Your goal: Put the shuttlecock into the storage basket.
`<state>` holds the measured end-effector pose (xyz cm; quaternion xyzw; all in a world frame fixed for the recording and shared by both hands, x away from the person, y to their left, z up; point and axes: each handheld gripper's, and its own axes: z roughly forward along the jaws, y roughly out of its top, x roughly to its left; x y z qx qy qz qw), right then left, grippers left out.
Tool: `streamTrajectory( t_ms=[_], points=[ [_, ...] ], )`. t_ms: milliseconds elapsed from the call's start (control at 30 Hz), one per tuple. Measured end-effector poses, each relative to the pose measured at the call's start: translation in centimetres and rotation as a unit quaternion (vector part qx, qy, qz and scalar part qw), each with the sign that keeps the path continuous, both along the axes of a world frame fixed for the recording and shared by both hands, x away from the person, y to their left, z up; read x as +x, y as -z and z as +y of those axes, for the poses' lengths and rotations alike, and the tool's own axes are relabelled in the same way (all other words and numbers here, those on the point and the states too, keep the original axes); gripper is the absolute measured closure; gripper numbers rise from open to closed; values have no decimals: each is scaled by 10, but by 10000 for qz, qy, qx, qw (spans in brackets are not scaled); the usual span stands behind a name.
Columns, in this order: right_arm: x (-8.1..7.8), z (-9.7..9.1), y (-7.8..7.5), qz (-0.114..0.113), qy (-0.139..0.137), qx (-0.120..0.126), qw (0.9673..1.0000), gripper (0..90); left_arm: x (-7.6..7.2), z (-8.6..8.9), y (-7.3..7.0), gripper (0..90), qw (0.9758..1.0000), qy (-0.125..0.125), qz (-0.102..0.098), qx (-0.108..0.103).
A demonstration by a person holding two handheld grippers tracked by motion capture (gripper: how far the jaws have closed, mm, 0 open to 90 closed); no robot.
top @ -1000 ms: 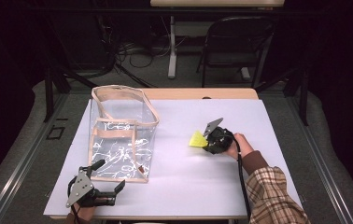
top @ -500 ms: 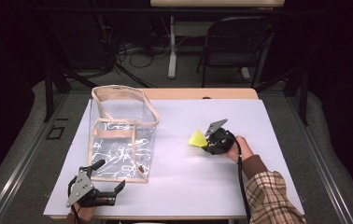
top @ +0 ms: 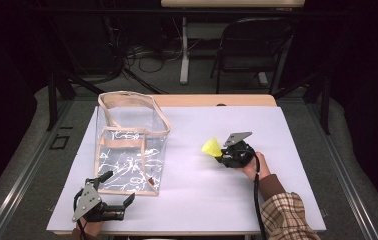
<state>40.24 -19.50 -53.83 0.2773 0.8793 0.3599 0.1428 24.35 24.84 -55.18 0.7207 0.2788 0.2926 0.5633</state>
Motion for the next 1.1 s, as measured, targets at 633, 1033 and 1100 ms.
streamTrajectory(
  t_ms=[633,1033,1100],
  points=[
    [-5,10,0,-259,404,289,9984,646,0,0,0,0,10000,-2,15,5],
    [-7,12,-4,-505,614,340,9963,647,1,-1,1,0,10000,12,34,3],
    [-7,13,-4,-530,616,343,9961,646,0,-1,1,0,10000,9,44,-21]
  ],
)
